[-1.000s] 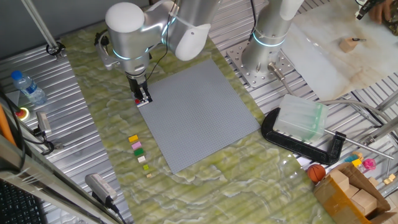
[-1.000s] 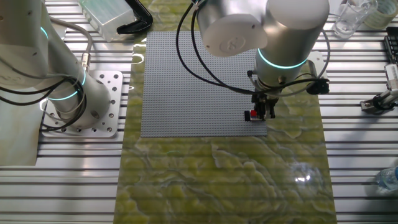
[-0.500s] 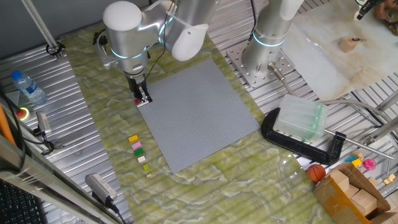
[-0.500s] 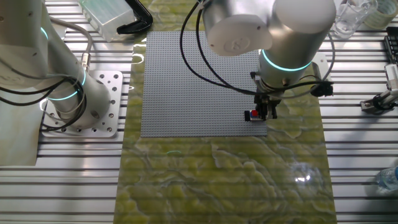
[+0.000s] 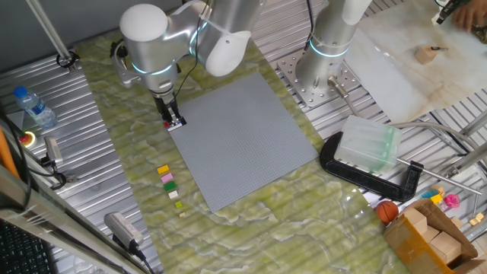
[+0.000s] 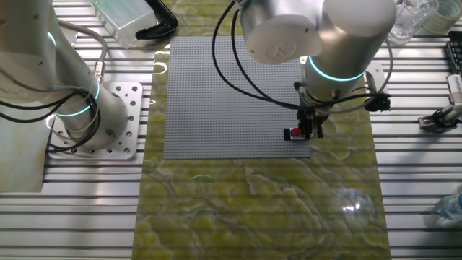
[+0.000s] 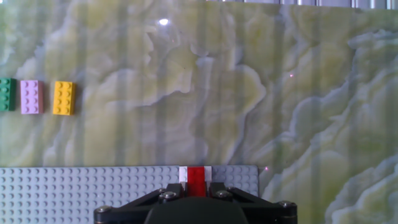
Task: Build with small Lego blocks
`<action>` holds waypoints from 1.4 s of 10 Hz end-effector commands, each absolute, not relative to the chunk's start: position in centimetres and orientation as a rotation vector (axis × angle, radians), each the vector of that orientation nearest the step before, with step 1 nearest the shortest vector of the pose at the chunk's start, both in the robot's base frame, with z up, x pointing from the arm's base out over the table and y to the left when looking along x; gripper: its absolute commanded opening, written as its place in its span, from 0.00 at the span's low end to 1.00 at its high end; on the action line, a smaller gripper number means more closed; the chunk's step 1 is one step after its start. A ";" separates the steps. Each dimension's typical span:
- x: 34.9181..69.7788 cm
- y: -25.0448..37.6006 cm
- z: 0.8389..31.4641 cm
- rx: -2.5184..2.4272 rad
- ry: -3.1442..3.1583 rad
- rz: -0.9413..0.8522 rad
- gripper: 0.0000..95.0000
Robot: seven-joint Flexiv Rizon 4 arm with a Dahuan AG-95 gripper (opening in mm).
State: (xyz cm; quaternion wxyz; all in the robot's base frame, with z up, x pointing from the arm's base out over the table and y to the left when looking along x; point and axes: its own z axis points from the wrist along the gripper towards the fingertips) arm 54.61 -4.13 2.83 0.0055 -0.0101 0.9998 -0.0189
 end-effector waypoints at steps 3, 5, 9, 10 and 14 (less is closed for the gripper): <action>54.2 -4.3 2.3 -0.024 3.138 -0.046 0.00; 54.1 -4.3 2.2 -0.027 3.143 -0.037 0.00; 54.4 -4.1 1.8 -0.026 3.150 -0.030 0.00; 54.4 -4.0 1.8 -0.028 3.149 -0.031 0.00; 53.6 -4.2 1.4 -0.042 3.117 -0.065 0.00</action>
